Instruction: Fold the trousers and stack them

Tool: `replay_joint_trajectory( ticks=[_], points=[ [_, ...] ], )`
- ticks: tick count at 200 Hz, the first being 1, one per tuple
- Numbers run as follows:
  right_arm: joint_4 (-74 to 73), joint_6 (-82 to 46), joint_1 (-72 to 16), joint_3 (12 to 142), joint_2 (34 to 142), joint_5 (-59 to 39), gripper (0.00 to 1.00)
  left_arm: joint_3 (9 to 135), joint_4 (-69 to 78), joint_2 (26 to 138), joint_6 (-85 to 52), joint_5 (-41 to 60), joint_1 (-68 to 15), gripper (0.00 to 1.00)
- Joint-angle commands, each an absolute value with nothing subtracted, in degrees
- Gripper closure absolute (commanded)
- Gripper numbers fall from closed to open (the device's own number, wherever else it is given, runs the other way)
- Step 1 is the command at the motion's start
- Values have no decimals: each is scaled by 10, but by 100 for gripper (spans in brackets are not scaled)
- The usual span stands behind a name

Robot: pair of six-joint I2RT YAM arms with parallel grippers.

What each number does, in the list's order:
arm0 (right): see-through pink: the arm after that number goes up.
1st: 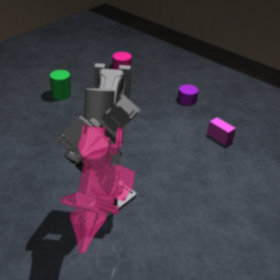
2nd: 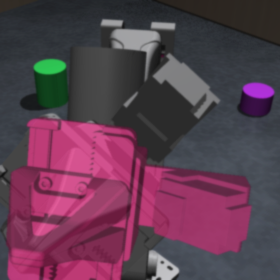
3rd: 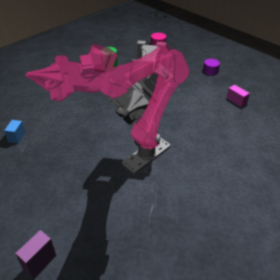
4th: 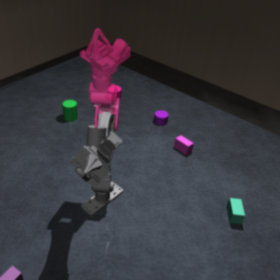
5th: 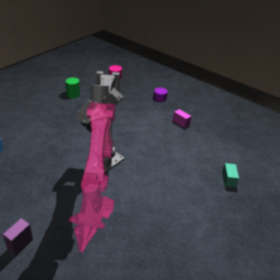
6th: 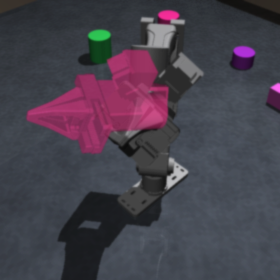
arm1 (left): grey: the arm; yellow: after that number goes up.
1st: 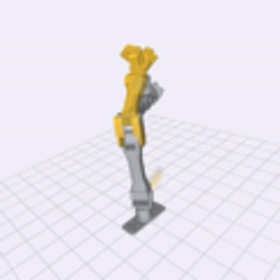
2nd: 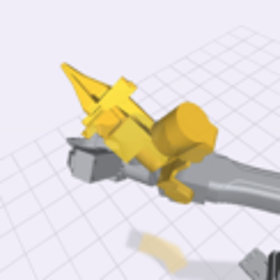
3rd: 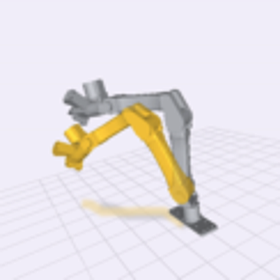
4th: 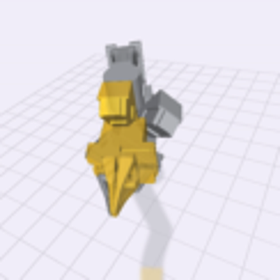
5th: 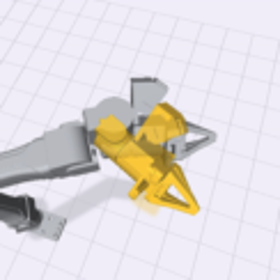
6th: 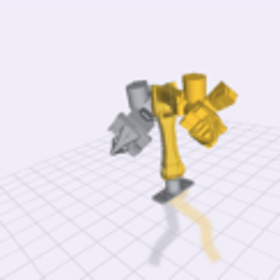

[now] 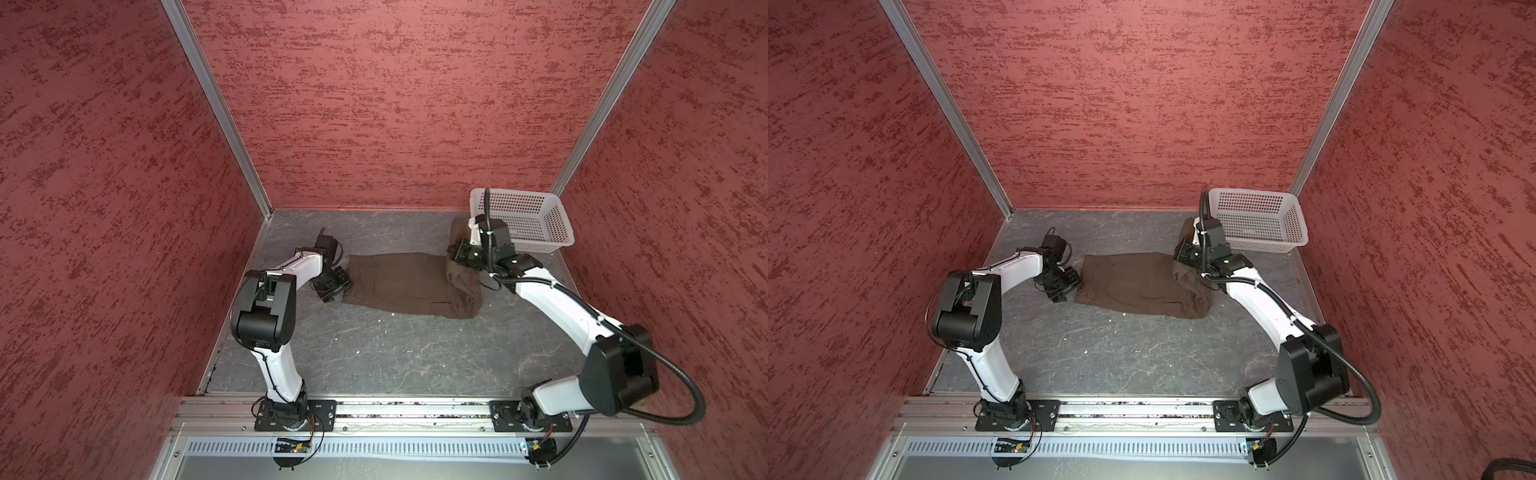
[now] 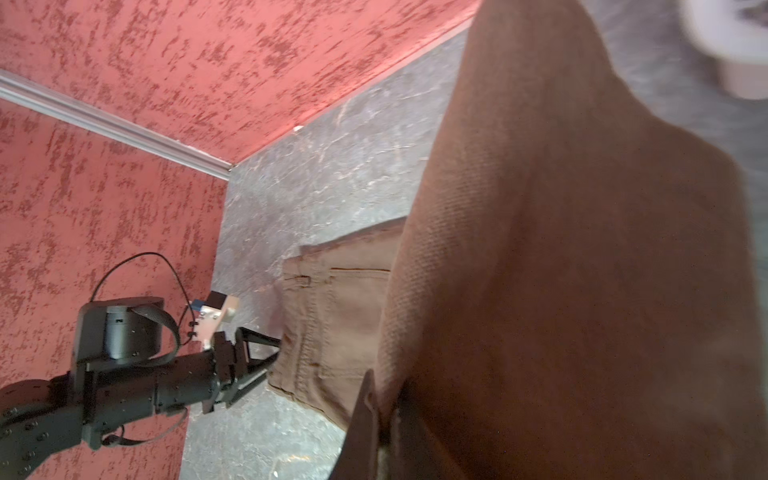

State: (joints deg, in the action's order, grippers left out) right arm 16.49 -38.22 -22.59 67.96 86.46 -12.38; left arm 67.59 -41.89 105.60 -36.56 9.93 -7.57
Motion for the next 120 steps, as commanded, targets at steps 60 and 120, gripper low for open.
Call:
replay_joint_trajectory(
  ticks=[60, 120],
  points=[
    [144, -393, -339, 854, 1036, -139, 100, 671, -394, 1085, -374, 125, -78, 37],
    [146, -404, -376, 916, 1105, -158, 100, 654, -377, 1091, -376, 133, -80, 44]
  ],
)
